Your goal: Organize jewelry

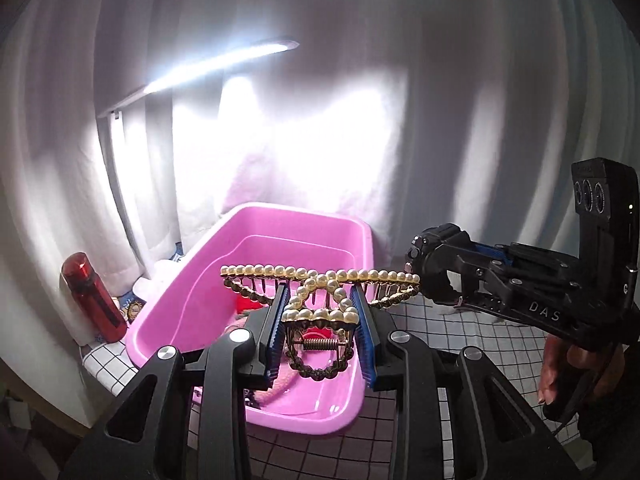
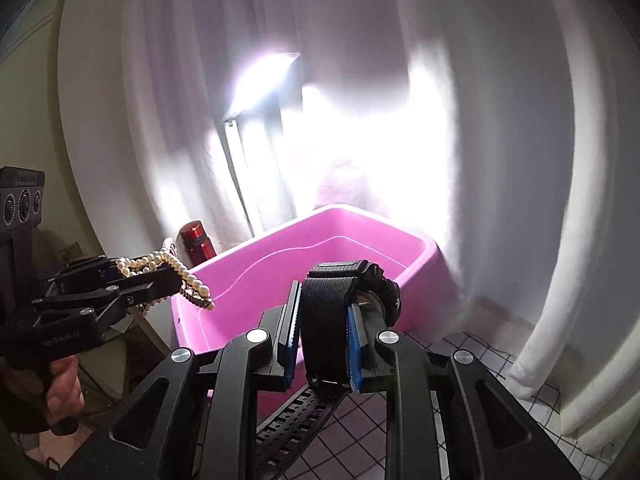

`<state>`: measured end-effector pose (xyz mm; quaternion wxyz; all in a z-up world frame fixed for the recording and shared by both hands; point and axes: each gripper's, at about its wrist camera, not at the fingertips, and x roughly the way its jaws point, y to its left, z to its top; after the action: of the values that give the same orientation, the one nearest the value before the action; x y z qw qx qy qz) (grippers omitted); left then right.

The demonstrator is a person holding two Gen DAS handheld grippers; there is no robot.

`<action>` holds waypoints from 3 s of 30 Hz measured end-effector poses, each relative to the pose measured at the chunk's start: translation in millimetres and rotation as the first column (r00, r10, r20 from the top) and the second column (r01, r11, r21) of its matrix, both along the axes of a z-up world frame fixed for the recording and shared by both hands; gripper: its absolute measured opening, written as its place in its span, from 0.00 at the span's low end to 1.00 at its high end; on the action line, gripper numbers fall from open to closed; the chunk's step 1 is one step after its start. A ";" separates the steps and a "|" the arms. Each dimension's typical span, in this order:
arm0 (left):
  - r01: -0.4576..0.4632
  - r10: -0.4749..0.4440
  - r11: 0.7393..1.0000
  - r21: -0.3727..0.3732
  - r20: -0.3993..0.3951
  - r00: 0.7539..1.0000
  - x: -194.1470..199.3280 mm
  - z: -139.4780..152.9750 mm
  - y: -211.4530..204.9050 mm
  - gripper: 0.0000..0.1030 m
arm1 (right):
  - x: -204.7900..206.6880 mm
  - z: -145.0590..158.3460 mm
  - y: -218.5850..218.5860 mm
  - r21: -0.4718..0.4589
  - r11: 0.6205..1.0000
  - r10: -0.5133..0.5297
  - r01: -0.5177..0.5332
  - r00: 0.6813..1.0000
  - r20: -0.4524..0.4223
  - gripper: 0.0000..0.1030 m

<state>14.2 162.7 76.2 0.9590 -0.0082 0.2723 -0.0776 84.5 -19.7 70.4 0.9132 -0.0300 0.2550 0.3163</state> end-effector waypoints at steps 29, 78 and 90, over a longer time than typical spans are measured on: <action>-0.077 0.078 0.997 0.015 -0.278 0.958 122.6 -90.5 84.9 0.31 | 119.1 -87.9 114.1 -0.190 0.981 -0.077 0.022 0.955 -0.288 0.20; -0.277 0.297 0.954 0.115 -0.237 0.925 74.6 -62.6 73.3 0.93 | 51.9 -66.0 86.3 -0.224 0.958 -0.222 0.178 0.957 -0.189 0.67; -0.291 0.311 0.950 0.116 -0.232 0.922 63.0 -55.8 68.7 0.93 | 37.8 -64.1 74.6 -0.218 0.953 -0.253 0.211 0.949 -0.189 0.67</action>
<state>77.2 231.4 20.4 0.9176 -0.0217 0.3881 0.0830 122.3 54.9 6.3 0.9038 -0.0547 0.3837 0.1813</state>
